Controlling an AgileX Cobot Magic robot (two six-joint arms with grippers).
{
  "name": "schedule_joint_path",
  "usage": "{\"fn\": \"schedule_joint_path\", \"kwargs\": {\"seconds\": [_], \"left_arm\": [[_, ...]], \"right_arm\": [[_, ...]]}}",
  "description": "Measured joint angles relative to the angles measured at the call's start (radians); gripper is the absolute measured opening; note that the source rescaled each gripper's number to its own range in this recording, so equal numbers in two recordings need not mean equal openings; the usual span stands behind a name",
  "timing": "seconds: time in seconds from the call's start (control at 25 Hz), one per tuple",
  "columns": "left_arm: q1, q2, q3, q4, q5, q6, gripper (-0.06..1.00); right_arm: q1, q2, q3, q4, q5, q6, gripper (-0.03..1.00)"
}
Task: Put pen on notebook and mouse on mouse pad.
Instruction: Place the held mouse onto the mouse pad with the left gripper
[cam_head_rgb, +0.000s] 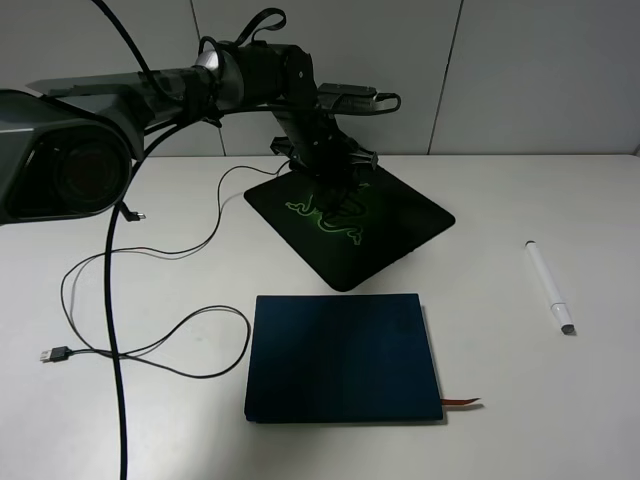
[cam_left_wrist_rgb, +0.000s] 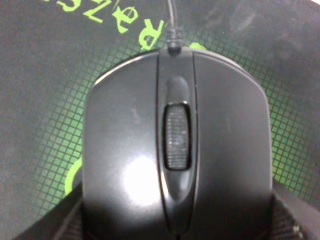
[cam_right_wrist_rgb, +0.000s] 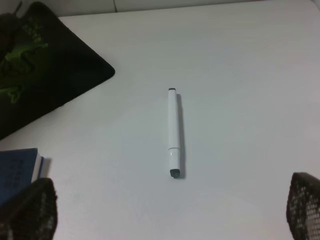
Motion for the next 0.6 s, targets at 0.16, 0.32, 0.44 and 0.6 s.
{"fn": "schedule_joint_path", "kwargs": {"seconds": [0.16,0.32,0.44,0.6], "left_arm": [[0.0,0.0,0.0,0.0,-0.001,0.001,0.0],[0.0,0.0,0.0,0.0,0.0,0.001,0.0],[0.0,0.0,0.0,0.0,0.0,0.001,0.04],[0.0,0.0,0.0,0.006,-0.003,0.001,0.58]], "right_arm": [[0.0,0.0,0.0,0.0,0.0,0.0,1.0],[0.0,0.0,0.0,0.0,0.0,0.0,1.0],[0.0,0.0,0.0,0.0,0.0,0.0,1.0],[0.0,0.0,0.0,0.0,0.0,0.0,1.0]]}}
